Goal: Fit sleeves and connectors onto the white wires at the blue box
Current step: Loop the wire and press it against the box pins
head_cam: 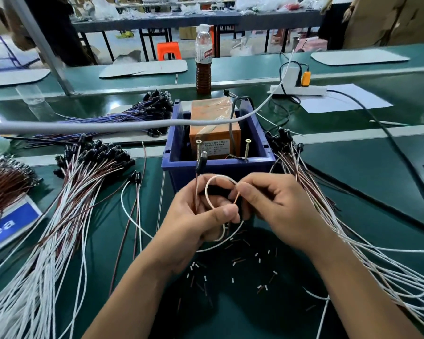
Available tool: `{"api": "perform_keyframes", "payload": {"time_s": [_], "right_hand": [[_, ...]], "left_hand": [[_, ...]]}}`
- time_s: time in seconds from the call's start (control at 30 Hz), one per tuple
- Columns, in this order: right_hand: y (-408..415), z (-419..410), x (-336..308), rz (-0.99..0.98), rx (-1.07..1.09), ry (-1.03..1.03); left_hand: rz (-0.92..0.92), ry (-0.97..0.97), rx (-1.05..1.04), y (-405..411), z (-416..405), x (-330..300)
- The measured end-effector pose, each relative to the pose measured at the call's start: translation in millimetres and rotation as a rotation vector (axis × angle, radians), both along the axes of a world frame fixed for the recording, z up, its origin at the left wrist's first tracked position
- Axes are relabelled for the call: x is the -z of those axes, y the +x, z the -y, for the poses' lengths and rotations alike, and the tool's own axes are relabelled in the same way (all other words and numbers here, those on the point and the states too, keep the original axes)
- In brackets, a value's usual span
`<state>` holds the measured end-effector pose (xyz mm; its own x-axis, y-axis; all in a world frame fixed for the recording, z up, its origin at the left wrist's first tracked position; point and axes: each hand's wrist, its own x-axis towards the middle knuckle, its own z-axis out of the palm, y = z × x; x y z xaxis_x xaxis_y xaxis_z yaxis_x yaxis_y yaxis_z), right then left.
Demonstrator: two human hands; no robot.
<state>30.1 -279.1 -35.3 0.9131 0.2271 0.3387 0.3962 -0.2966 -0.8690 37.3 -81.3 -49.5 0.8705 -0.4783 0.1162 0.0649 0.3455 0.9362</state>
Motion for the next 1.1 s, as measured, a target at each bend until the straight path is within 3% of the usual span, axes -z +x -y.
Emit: {"api": "perform_keyframes", "payload": {"time_s": [0.27, 0.5, 0.77, 1.1], "right_hand": [[0, 2, -2, -0.034, -0.014, -0.058], [4, 21, -2, -0.072, 0.077, 0.056], [-1, -5, 2, -0.168, -0.055, 0.273], [3, 0, 5, -0.301, 0.058, 0.255]], "left_hand": [[-0.007, -0.013, -0.05, -1, 3, 1], [-0.111, -0.234, -0.085, 6, -8, -4], [-0.083, -0.128, 0.073, -3, 5, -4], [-0.139, -0.199, -0.1, 3, -2, -2]]}}
